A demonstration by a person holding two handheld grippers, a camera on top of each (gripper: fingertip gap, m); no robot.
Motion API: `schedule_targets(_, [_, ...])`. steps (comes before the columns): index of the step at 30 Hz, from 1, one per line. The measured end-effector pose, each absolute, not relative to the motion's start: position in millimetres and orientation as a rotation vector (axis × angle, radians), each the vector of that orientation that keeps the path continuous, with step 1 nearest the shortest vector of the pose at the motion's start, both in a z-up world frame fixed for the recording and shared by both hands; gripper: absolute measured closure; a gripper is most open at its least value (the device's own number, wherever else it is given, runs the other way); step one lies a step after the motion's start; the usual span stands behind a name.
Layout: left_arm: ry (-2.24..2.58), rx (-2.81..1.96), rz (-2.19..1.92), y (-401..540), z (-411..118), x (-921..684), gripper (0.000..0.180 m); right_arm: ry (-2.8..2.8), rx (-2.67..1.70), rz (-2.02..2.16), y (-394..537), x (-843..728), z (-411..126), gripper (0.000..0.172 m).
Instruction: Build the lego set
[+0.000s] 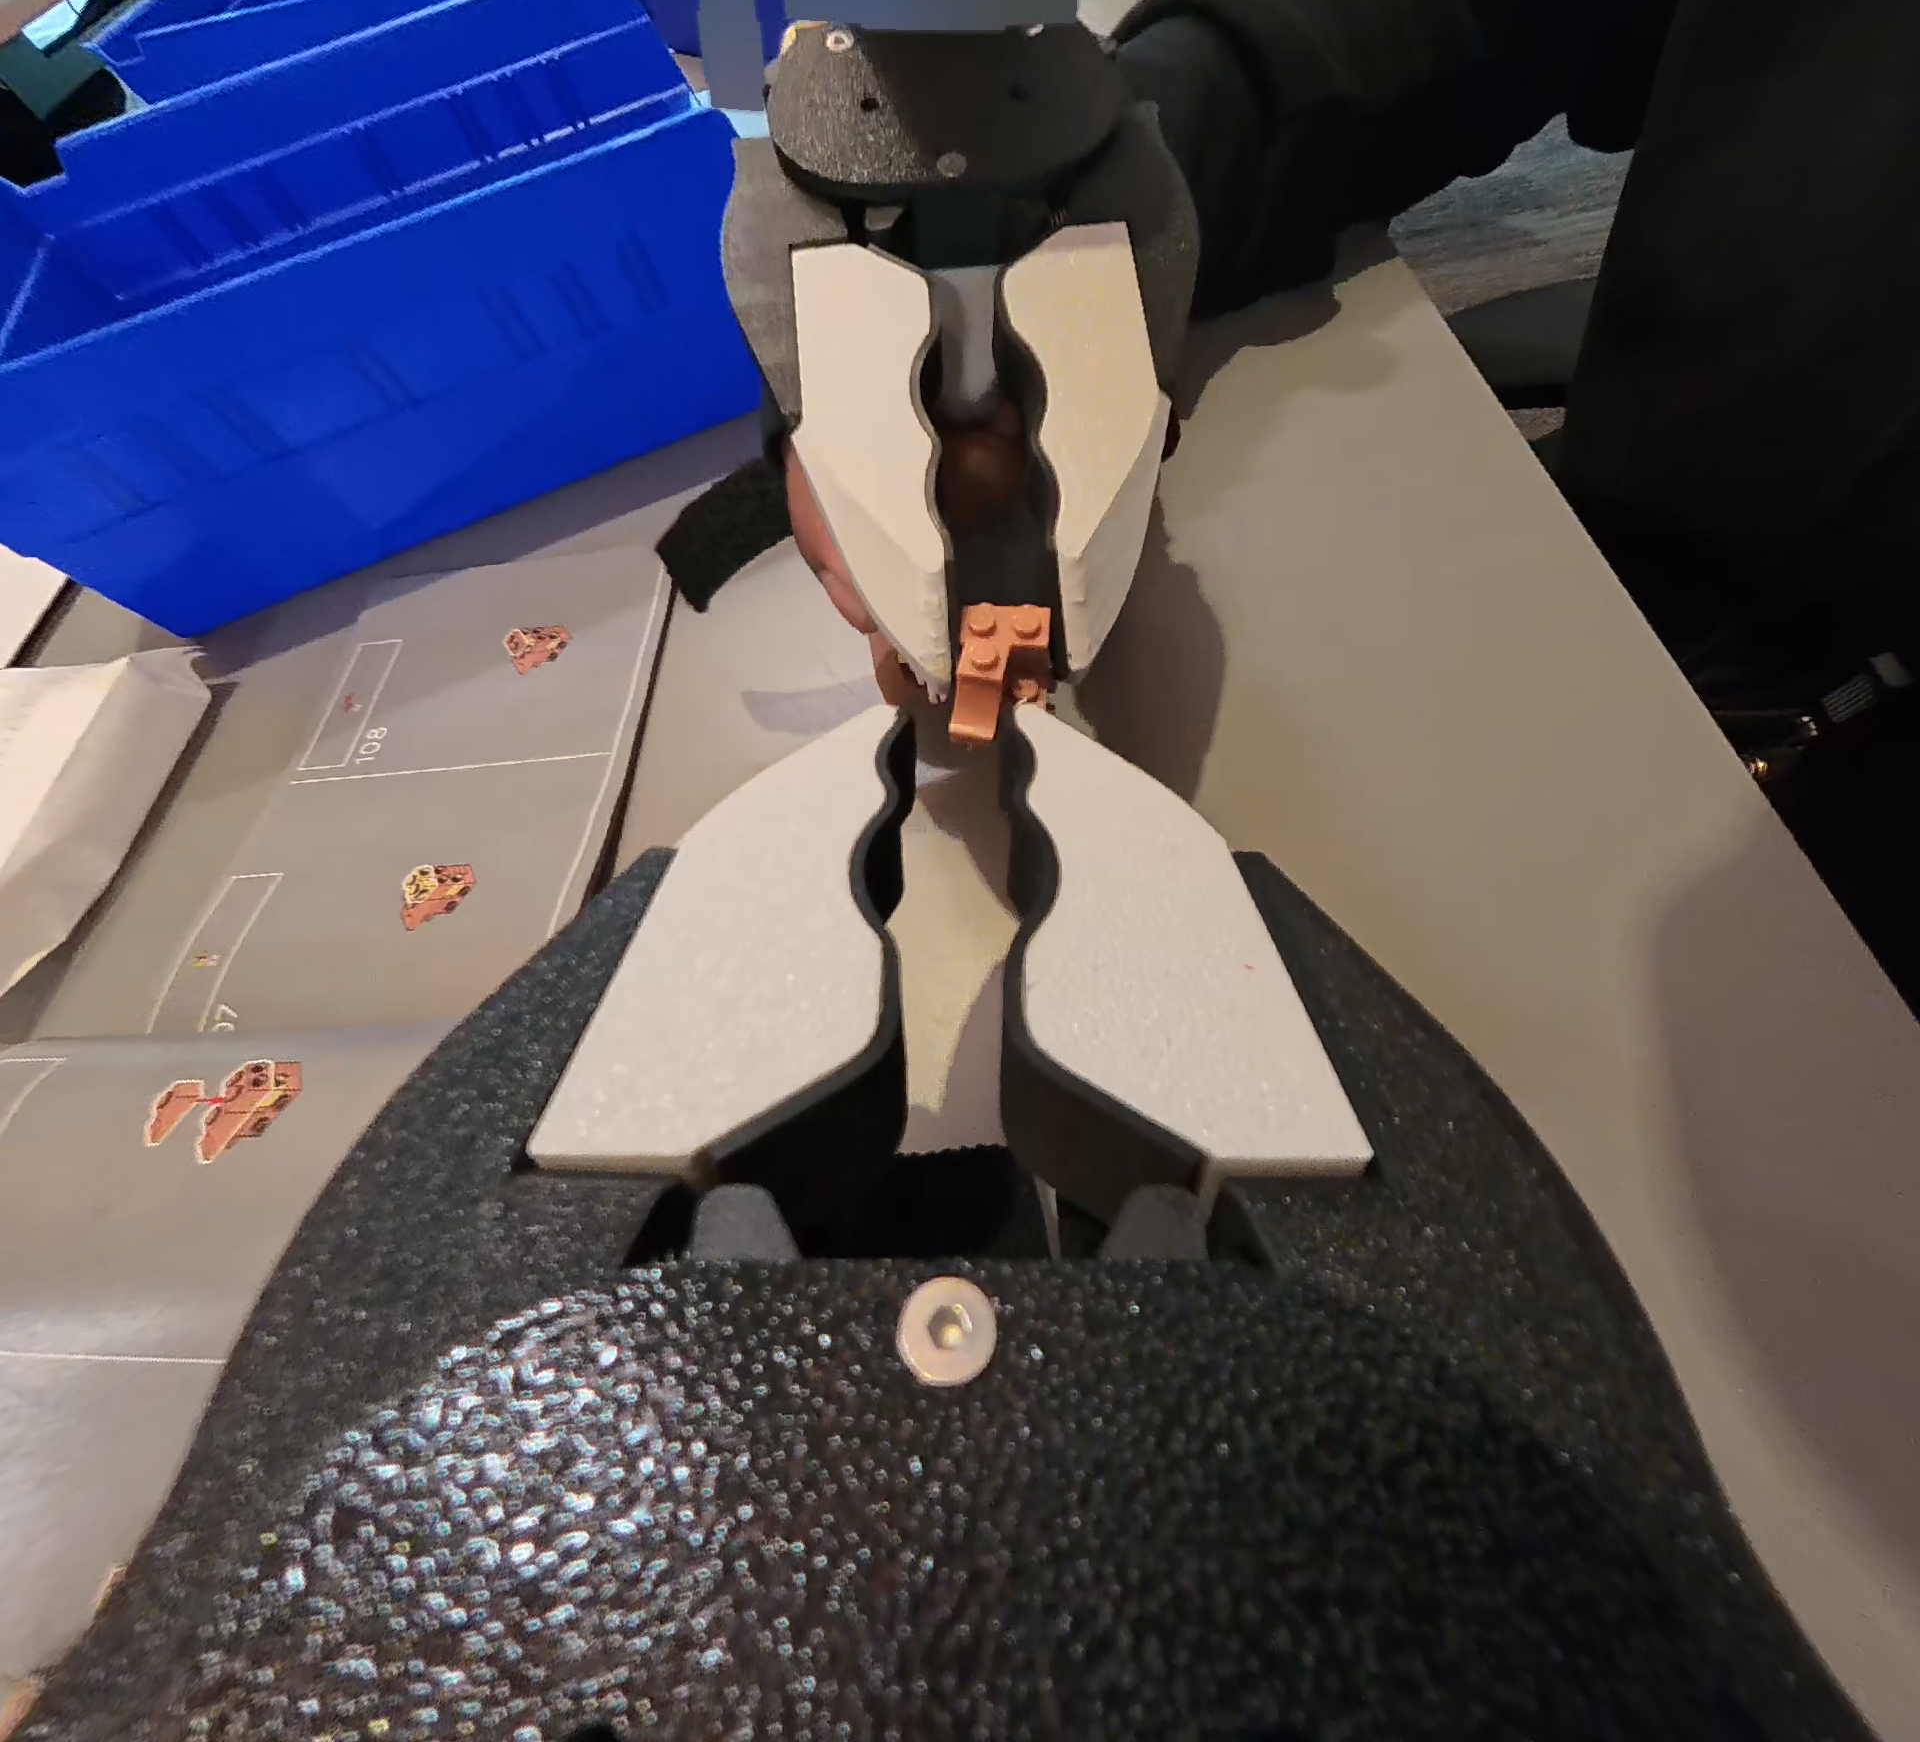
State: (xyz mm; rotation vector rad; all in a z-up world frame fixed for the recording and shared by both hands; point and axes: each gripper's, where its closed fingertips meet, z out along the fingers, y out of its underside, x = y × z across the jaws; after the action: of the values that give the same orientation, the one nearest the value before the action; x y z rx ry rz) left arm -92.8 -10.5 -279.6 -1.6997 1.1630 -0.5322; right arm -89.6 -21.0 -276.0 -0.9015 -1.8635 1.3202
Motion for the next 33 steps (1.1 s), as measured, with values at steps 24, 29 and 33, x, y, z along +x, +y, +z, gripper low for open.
schedule_targets(24, [1.124, -1.662, -0.578, -12.4, -265.1, -92.3, 0.173, -1.723, -0.888, 1.333, -16.9, -94.0, -259.3, 0.154])
schedule_targets(29, [1.122, -1.670, -0.583, -11.6, -267.6, -93.8, 0.173, -1.728, -0.863, 1.231, -15.4, -95.7, -261.2, 0.154])
schedule_targets(33, [1.103, -1.653, -0.621, -12.3, -264.2, -93.5, 0.173, -1.733, -0.838, 1.216, -15.6, -94.6, -260.1, 0.154])
